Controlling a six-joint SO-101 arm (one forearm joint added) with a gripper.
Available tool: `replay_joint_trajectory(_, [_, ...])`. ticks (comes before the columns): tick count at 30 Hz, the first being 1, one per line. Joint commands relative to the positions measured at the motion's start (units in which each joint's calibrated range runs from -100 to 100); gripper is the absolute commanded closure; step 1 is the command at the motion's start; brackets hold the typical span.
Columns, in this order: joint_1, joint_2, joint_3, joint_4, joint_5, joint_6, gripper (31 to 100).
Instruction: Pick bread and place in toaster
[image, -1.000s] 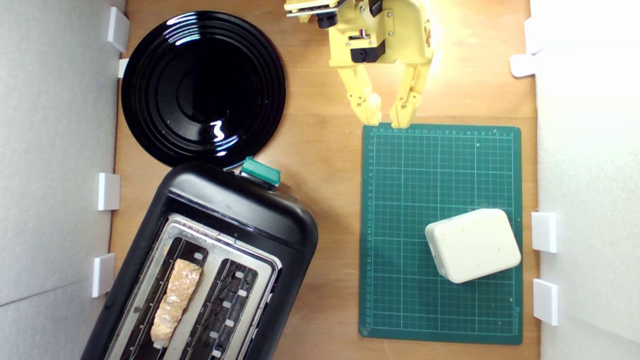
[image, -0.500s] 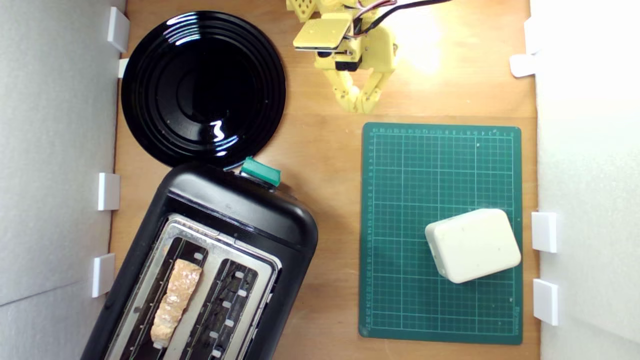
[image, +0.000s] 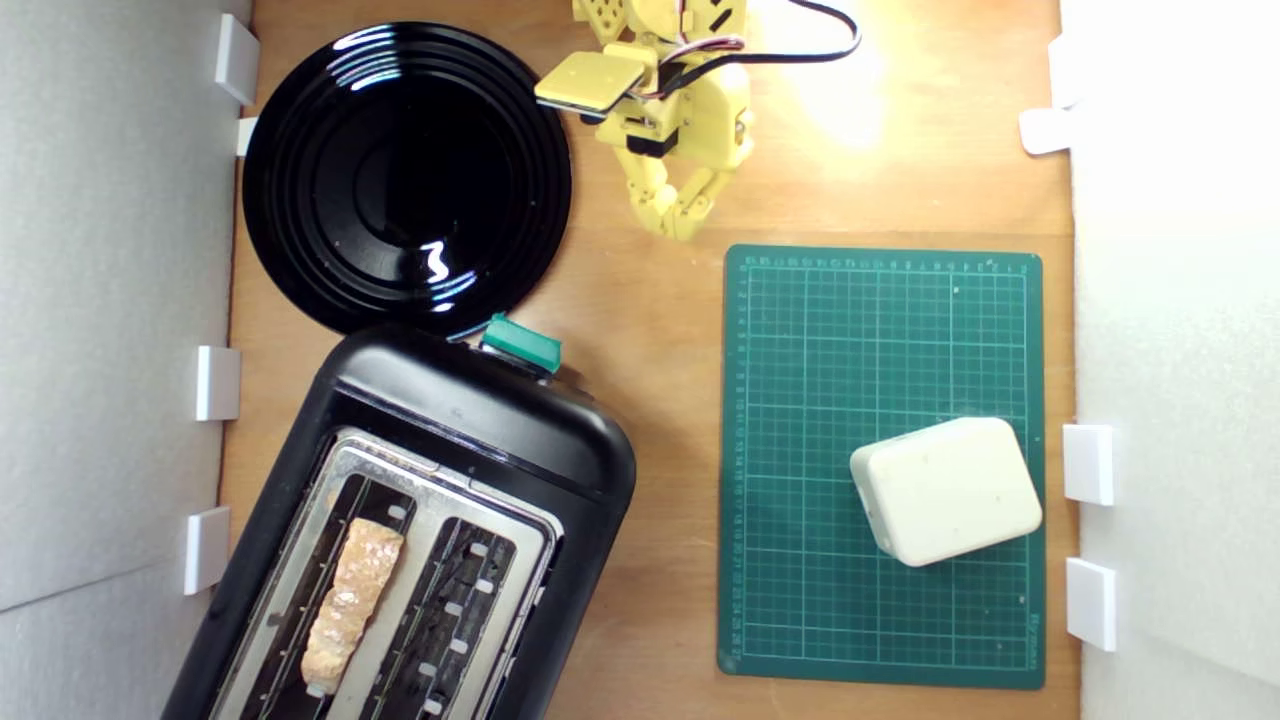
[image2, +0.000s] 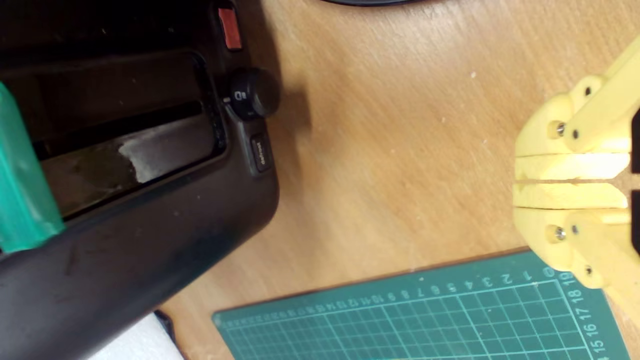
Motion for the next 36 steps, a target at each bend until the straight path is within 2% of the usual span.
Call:
replay_joint_trajectory(1, [-0.1, -1.4, 0.9, 0.1, -1.1, -1.4, 98.4])
replay_joint_trajectory(17, [-0.7, -1.5, 1.0, -0.2, 1.0, -6.8, 99.5])
replay_joint_trajectory(25, [-0.8, -1.5, 1.0, 0.2, 0.9, -16.5, 99.5])
replay_joint_trajectory(36, [-0.7, -1.4, 0.9, 0.4, 0.9, -17.2, 99.5])
